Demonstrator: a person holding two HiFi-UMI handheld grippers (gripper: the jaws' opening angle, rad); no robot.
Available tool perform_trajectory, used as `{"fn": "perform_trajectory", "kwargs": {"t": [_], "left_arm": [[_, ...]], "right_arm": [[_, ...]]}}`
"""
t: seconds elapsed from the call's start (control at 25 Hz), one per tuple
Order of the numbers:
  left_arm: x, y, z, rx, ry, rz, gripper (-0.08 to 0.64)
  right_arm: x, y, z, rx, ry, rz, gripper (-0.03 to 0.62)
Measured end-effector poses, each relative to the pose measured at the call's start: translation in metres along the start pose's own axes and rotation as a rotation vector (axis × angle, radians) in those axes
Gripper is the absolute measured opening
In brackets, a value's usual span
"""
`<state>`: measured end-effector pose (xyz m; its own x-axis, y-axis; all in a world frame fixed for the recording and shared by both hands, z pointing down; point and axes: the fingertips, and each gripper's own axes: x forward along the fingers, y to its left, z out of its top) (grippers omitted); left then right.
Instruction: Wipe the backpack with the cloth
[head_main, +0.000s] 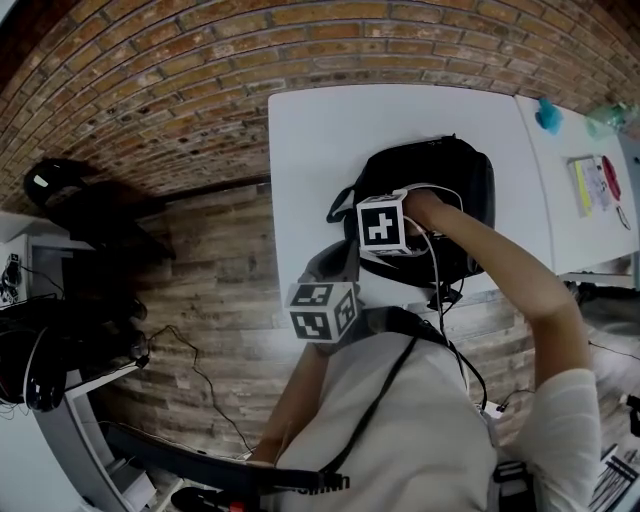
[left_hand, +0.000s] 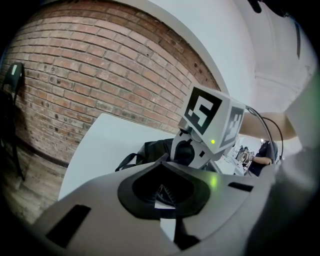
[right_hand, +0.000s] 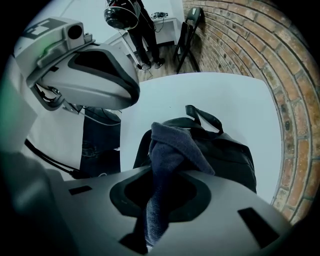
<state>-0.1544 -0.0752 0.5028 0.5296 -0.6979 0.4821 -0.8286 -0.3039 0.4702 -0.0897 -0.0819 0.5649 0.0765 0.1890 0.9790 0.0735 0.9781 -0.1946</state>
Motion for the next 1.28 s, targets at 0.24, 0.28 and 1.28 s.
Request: {"fn": "perform_trajectory", "kwargs": {"t": [0.24,0.28,1.28], "left_arm": [[-0.002,0.005,0.001,0.008,0.005,-0.011,0.003],[-0.002,0.006,0.001,0.010,0.008,-0.014,0.003],[-0.021,-0.066,0.032,0.127,-0.092,-0.093,0.003]], "right_arm": [[0.009,0.023,0.000,0.014,-0.001,0.059,0.067],[0.011,0.026,-0.001,0.017,0.001,0.060,0.067],[-0.133,0.064,-0.072,0.839,-1.182,-0.278,0.067]]}}
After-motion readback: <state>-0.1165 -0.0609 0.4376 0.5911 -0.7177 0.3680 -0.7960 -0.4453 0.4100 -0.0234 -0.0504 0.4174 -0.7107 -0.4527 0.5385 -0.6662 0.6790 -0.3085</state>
